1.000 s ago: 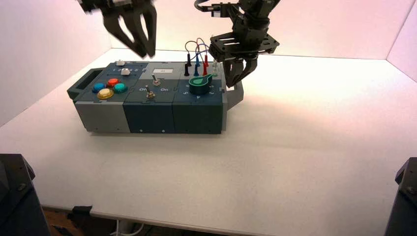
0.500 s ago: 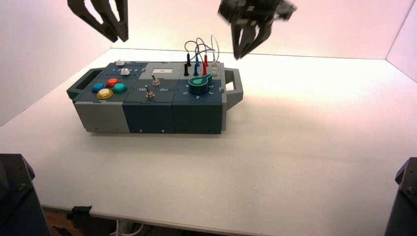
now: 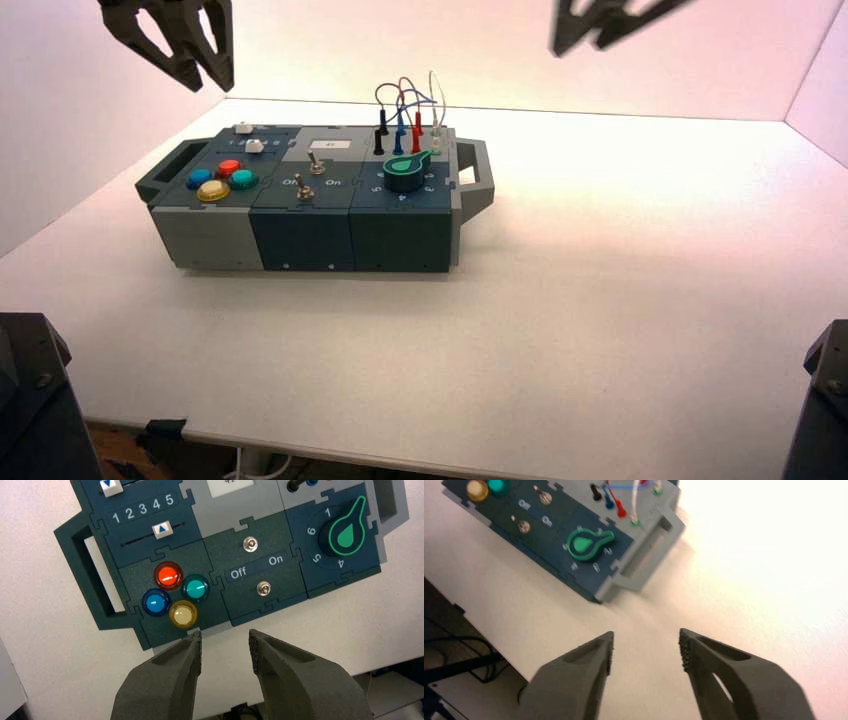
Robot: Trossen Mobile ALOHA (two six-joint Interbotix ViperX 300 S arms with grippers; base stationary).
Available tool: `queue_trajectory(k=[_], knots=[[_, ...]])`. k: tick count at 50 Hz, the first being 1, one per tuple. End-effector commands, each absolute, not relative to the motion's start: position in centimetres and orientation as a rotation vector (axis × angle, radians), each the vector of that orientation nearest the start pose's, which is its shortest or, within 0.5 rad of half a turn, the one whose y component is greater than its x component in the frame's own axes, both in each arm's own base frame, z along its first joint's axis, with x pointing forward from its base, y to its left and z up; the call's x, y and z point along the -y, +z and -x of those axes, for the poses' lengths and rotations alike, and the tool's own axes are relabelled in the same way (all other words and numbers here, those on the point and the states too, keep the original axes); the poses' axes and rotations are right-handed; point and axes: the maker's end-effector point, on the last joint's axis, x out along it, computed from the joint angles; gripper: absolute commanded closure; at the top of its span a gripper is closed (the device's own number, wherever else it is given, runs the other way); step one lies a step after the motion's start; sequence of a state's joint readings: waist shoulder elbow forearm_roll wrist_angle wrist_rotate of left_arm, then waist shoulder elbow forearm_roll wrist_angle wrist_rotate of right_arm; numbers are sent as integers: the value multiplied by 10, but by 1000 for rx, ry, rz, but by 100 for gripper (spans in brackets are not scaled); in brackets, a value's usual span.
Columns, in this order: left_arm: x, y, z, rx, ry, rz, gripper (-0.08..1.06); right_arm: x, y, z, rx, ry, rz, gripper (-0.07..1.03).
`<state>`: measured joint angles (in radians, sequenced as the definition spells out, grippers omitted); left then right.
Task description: Flip the bottom switch off with the left gripper.
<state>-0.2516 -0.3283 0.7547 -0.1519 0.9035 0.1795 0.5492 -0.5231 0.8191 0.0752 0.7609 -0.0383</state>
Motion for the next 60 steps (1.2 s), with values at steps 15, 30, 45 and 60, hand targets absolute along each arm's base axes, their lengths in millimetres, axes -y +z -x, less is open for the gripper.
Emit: queue_trajectory(k=[15,30,45,60], knots=[[88,142,-263,-1283,-370,-157,38,-113,171,-198,-978,481,215,18],[84,130,-253,-1261,-361,-154,38,-110,166,-192,-964,480,212,18],[84,110,-253,-1308,-359,-163,38,-109,166,-192,-948,479,210,18],[84,106,-249,-1313,-366,-170,38,-109,167,-192,-943,479,208,18]])
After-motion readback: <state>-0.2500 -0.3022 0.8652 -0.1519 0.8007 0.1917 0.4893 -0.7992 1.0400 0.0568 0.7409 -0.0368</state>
